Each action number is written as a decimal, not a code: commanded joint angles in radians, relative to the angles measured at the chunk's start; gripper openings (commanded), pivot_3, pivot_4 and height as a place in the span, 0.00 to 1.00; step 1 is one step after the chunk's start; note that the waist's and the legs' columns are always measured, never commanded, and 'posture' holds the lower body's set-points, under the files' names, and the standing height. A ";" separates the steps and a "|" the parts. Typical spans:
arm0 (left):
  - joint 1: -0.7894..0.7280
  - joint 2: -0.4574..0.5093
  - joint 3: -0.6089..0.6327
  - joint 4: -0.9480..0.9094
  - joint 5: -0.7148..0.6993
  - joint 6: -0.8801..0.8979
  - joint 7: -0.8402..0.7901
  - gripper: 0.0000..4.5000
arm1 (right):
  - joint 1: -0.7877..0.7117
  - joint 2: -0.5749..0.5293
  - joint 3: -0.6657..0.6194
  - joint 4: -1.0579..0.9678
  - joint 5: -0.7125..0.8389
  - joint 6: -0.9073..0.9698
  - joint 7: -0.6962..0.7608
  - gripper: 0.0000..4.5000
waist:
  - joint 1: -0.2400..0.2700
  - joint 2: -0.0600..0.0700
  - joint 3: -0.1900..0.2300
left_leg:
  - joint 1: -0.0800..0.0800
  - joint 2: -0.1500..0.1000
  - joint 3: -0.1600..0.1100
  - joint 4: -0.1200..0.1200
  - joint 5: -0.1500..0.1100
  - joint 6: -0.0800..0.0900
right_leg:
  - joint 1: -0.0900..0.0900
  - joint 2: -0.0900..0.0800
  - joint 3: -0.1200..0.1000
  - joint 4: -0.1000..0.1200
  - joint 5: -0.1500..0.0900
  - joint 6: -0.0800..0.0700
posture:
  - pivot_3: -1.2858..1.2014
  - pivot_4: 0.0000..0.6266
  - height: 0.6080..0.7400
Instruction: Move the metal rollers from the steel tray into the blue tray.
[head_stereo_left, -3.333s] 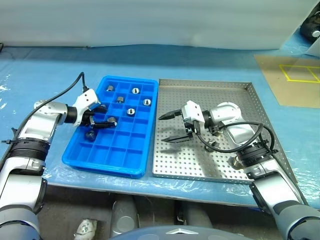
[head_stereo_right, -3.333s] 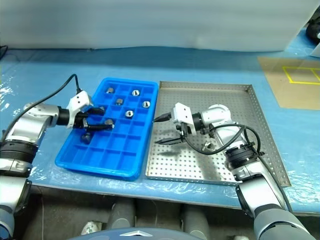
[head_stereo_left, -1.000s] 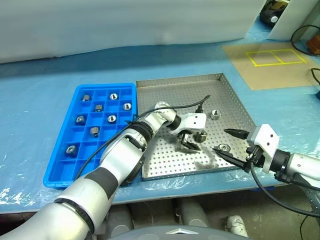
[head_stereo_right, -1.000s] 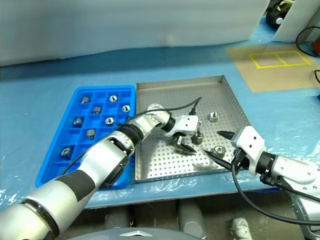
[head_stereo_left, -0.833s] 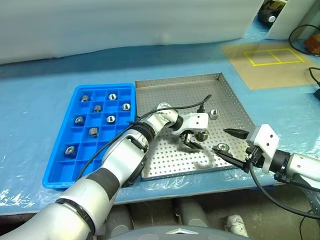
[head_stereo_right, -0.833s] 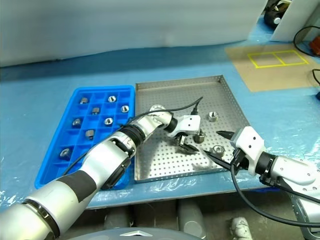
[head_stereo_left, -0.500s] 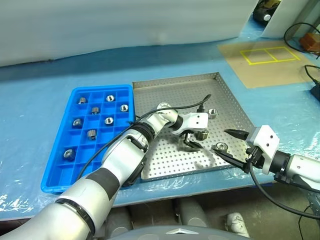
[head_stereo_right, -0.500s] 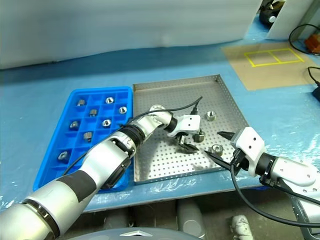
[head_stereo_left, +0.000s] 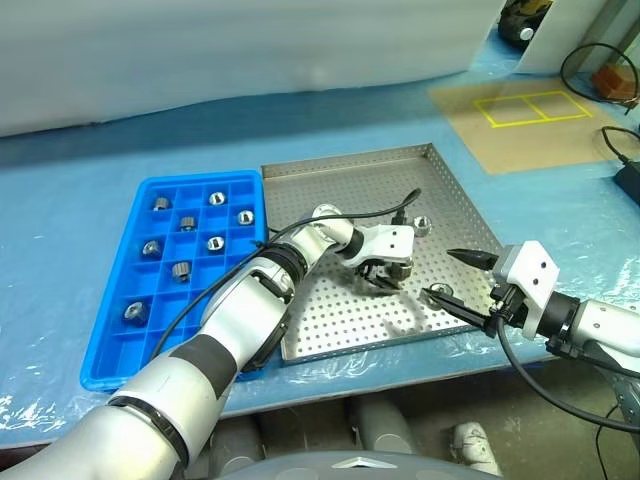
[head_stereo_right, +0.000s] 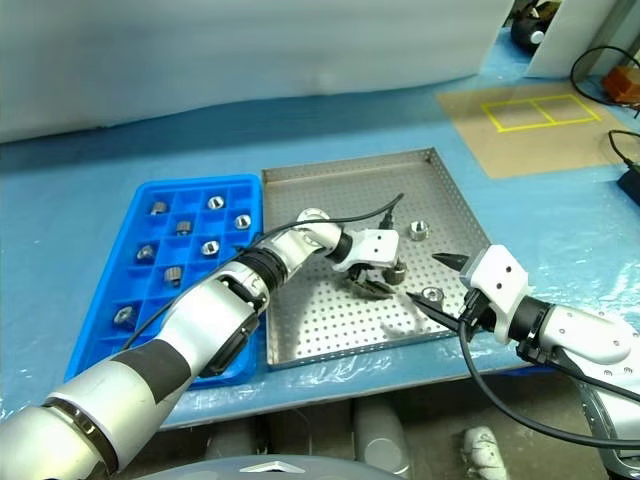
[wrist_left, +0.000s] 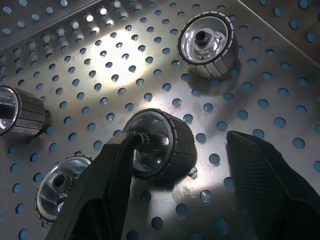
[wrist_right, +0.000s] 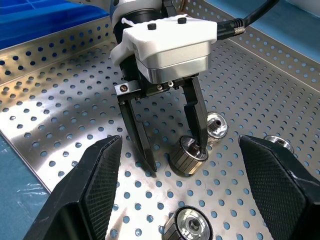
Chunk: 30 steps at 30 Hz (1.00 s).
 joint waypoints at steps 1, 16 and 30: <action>0.009 0.007 -0.022 0.024 0.033 0.017 -0.009 0.67 | -0.013 -0.010 -0.008 -0.003 0.008 -0.009 0.002 0.86 | -0.005 0.000 0.000 | 0.000 0.000 0.000 0.000 0.000 0.000 | 0.000 0.000 0.000 0.000 0.000 0.000 | 0.26 0.24 1.00; 0.011 0.019 -0.014 0.021 0.031 0.014 -0.015 0.20 | -0.041 -0.012 0.006 0.017 0.006 -0.012 0.011 0.86 | -0.011 0.000 -0.001 | -0.001 -0.003 0.000 0.000 -0.002 0.004 | 0.002 -0.004 -0.001 -0.003 -0.001 0.002 | 0.27 0.24 1.00; -0.044 0.051 0.063 -0.022 -0.064 -0.026 -0.131 0.20 | -0.099 -0.015 0.039 0.054 -0.003 -0.026 0.025 0.86 | -0.012 0.001 -0.001 | -0.001 -0.004 0.000 0.000 -0.002 0.004 | 0.002 -0.005 -0.001 -0.003 -0.001 0.002 | 0.29 0.24 1.00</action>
